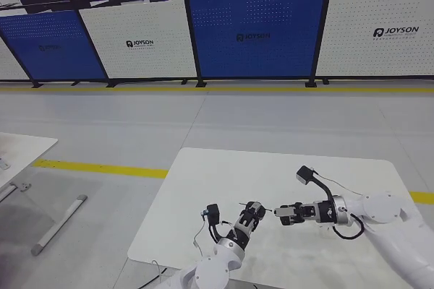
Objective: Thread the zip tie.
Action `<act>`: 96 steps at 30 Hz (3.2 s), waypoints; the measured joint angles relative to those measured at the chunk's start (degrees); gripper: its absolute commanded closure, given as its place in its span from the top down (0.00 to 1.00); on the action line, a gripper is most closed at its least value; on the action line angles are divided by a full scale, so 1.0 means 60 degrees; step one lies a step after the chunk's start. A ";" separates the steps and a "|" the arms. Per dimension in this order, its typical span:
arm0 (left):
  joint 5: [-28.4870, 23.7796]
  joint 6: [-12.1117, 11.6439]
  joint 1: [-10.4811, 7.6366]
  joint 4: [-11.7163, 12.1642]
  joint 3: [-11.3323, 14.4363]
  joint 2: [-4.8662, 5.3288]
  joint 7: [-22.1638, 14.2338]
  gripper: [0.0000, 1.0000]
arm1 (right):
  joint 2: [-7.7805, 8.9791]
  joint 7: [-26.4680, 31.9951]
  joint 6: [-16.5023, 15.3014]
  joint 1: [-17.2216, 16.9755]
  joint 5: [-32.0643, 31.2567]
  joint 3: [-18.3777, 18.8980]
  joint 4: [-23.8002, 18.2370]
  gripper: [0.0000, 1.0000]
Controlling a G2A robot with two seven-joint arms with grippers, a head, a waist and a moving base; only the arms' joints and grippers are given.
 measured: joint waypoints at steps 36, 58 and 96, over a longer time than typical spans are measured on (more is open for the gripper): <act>0.0404 -0.0134 0.0458 -0.0154 -0.0309 -0.0312 -0.0613 0.00 | -0.0597 0.0917 0.0000 0.0091 0.0625 0.0206 0.1380 0.00; 0.0769 -0.0122 0.0669 -0.0158 -0.0456 -0.0515 -0.0832 0.00 | -0.0854 0.1342 0.0002 0.0077 0.0528 0.0468 0.1715 0.13; 0.0782 -0.0364 0.0810 0.0134 -0.0795 -0.0643 -0.1292 1.00 | -0.0971 0.1581 0.0037 0.0080 0.0434 0.0655 0.1882 0.00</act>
